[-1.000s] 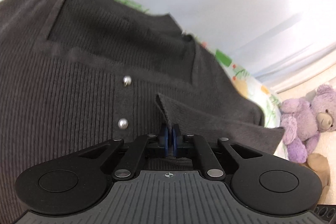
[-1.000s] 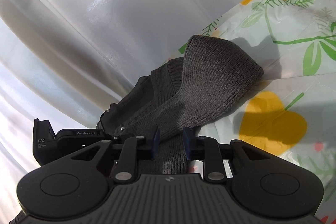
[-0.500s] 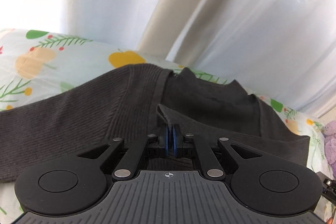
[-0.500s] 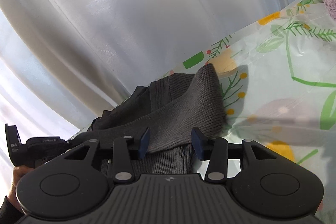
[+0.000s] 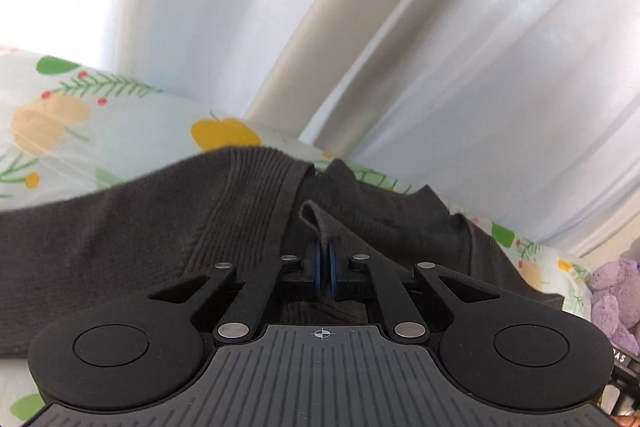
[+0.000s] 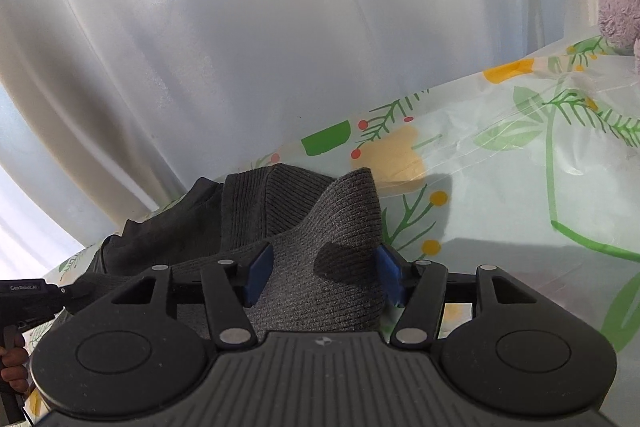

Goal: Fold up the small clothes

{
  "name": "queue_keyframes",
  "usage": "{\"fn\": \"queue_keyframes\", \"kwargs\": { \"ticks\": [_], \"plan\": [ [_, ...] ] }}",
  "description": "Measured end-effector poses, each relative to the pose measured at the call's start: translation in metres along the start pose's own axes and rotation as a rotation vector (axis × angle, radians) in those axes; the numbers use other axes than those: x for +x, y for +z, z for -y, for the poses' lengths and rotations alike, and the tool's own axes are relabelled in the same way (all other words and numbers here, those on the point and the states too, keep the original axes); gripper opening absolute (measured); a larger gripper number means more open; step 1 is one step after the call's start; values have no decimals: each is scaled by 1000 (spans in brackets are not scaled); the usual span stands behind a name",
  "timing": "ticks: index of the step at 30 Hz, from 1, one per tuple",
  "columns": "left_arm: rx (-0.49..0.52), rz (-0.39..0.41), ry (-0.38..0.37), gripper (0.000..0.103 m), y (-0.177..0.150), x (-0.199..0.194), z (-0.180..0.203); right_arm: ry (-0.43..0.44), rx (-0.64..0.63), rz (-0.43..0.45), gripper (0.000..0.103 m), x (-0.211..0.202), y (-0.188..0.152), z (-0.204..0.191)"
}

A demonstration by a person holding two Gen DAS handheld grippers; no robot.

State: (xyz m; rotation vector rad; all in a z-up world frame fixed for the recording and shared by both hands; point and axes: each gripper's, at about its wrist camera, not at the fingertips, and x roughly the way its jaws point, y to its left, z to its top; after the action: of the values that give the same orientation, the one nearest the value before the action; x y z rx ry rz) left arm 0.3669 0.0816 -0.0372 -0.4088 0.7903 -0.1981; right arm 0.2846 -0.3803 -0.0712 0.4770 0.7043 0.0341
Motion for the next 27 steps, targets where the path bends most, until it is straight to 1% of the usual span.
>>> {"fn": "queue_keyframes", "kwargs": {
  "ticks": [1, 2, 3, 5, 6, 7, 8, 12, 15, 19, 20, 21, 22, 23, 24, 26, 27],
  "plan": [
    [-5, 26, 11, 6, 7, -7, -2, 4, -1, 1, 58, 0, 1, 0],
    [2, 53, 39, 6, 12, -12, -4, 9, -2, 2, 59, 0, 2, -1],
    [27, 83, 82, 6, 17, -16, -6, 15, -4, 4, 61, 0, 3, -2],
    [106, 128, 205, 6, 22, -17, -9, 20, -18, 8, 65, 1, 5, -5],
    [138, 134, 261, 6, 23, -15, -11, 23, -24, 8, 66, 2, 6, -7],
    [154, 130, 296, 6, 23, -13, -15, 27, -29, 6, 66, 4, 7, -9],
    [155, 118, 309, 6, 23, -10, -19, 33, -35, 1, 67, 6, 7, -11],
    [95, 72, 290, 6, 22, 0, -30, 51, -64, -38, 67, 22, 6, -21],
    [91, 72, 289, 6, 20, 0, -30, 62, -69, -70, 67, 36, 8, -29],
    [81, 72, 264, 6, 18, -3, -30, 51, -94, -111, 66, 56, 9, -39],
    [84, 74, 263, 6, 18, -4, -30, 44, -92, -125, 63, 61, 9, -40],
    [87, 75, 261, 6, 18, -4, -30, 33, -83, -139, 50, 66, 9, -40],
    [88, 77, 256, 6, 18, -5, -29, 26, -77, -144, 43, 70, 8, -39],
    [88, 82, 249, 6, 18, -5, -29, 9, -90, -128, 26, 70, 8, -40],
    [83, 92, 242, 6, 17, -6, -28, -5, -105, -123, 13, 71, 8, -41],
    [70, 106, 224, 6, 16, -5, -28, -23, -131, -75, 10, 64, 9, -43],
    [64, 107, 220, 6, 16, -2, -27, -49, -148, -45, 10, 61, 10, -44]
  ]
}}
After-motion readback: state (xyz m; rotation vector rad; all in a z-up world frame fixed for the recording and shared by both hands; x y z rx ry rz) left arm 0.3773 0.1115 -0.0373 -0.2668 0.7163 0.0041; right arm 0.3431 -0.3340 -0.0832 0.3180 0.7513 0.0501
